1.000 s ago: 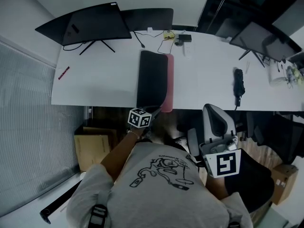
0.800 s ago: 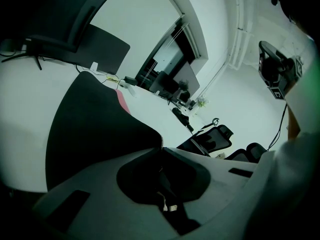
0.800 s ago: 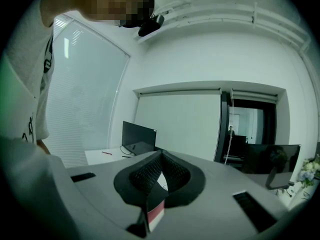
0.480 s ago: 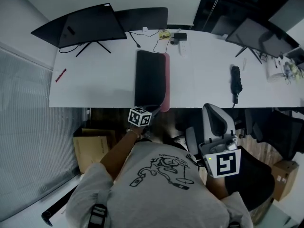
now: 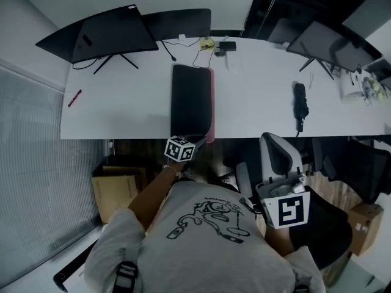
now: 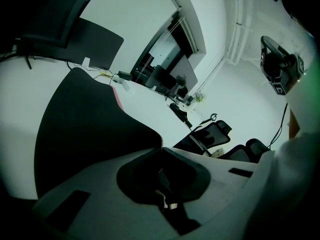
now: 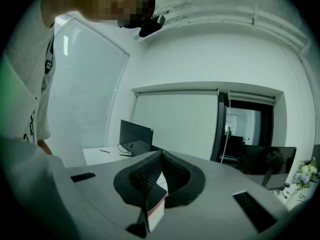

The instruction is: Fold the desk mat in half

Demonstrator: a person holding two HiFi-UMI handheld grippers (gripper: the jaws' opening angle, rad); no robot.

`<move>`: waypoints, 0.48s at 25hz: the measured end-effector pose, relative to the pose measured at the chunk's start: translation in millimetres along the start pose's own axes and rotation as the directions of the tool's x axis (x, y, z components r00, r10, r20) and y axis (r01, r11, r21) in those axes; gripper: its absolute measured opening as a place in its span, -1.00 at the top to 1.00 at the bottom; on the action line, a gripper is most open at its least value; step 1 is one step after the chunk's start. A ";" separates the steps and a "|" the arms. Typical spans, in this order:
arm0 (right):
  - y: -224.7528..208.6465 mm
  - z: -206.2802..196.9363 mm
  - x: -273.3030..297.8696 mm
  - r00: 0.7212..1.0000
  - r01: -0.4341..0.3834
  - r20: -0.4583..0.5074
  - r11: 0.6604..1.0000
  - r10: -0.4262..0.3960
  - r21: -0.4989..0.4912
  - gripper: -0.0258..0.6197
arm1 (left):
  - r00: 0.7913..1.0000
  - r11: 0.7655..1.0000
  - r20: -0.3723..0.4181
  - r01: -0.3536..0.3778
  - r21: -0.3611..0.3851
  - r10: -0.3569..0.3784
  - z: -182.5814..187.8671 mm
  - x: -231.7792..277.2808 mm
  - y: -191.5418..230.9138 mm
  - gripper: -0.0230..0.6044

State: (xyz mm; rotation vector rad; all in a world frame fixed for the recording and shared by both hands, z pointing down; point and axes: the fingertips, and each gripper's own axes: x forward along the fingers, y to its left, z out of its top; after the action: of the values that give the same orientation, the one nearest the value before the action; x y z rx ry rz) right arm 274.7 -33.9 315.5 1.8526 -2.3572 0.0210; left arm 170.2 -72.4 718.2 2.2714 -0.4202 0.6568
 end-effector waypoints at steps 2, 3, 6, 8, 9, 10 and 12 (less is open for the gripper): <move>-2.2 -0.4 -1.2 1.000 0.001 -0.005 1.000 -0.001 -0.002 0.90 | 1.000 1.000 -0.006 -0.001 0.004 0.001 -1.3 3.3 -0.5 0.82; -3.2 -0.3 -1.9 1.000 0.002 -0.003 1.000 -0.002 -0.003 0.90 | 1.000 1.000 -0.010 -0.002 0.006 0.002 -2.6 5.1 -0.8 0.82; -5.0 -0.7 -3.9 1.000 0.004 0.001 1.000 -0.004 -0.005 0.90 | 1.000 1.000 -0.021 -0.006 0.009 0.006 -7.0 9.4 0.0 0.82; -6.3 -1.3 -4.4 1.000 0.007 -0.001 1.000 -0.007 -0.005 0.90 | 1.000 1.000 -0.027 -0.009 0.010 0.009 -8.8 11.6 1.3 0.82; -7.1 -1.1 -4.9 1.000 0.009 -0.002 1.000 -0.009 -0.006 0.90 | 0.999 1.000 -0.031 -0.011 0.011 0.011 -9.7 12.8 1.6 0.82; -8.0 -1.0 -6.0 1.000 0.010 -0.003 1.000 -0.010 -0.007 0.90 | 0.999 1.000 -0.036 -0.014 0.013 0.014 -11.1 14.1 1.8 0.82; -9.1 -1.4 -7.9 1.000 0.012 -0.003 1.000 -0.012 -0.009 0.90 | 0.999 0.999 -0.049 -0.022 0.023 0.023 -15.1 16.9 2.8 0.82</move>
State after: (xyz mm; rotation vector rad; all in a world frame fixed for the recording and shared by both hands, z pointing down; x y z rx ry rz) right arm 285.5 -28.3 315.3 1.8604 -2.3402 0.0117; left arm 177.6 -65.2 738.5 2.2697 -0.4174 0.7305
